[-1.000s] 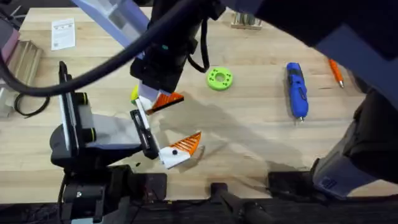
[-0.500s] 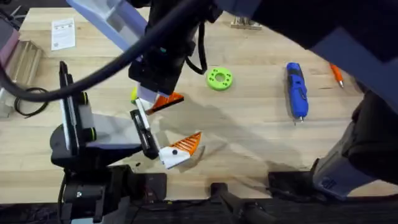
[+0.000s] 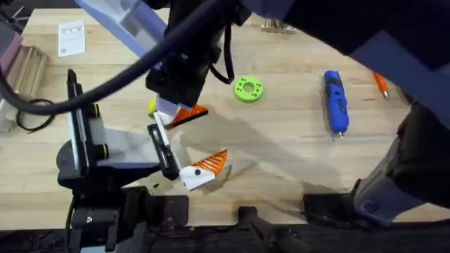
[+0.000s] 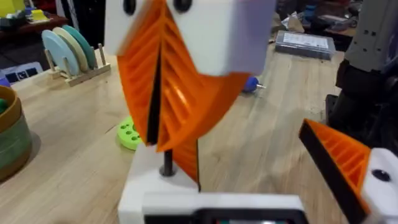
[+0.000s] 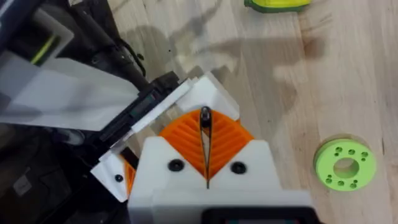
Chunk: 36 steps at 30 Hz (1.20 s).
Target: Pick up the gripper from the table and insert it into the empty holder that is missing its gripper. Then pick up a screw, insert it into the mounting hole, and use the screwdriver to tighten it. Finally, clean up the table by picking up the vegetable and placing it into the bucket.
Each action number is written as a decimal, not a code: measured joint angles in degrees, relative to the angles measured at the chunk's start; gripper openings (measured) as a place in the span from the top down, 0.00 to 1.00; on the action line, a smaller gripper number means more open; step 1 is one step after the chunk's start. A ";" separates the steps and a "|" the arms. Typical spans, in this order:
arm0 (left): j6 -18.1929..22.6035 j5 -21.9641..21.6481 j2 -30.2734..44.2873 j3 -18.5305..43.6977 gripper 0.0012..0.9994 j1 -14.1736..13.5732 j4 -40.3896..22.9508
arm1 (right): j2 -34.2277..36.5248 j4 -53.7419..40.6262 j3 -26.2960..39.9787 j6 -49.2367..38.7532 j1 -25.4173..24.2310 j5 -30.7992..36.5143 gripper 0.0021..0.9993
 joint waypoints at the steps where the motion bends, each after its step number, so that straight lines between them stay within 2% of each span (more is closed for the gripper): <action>1: 0.01 0.00 0.00 0.00 0.01 0.00 0.00 | 0.00 -0.02 0.00 0.00 0.00 0.00 1.00; 36: 0.25 0.24 0.00 0.00 0.01 0.00 0.00 | 0.00 -1.43 0.55 0.04 0.00 0.20 1.00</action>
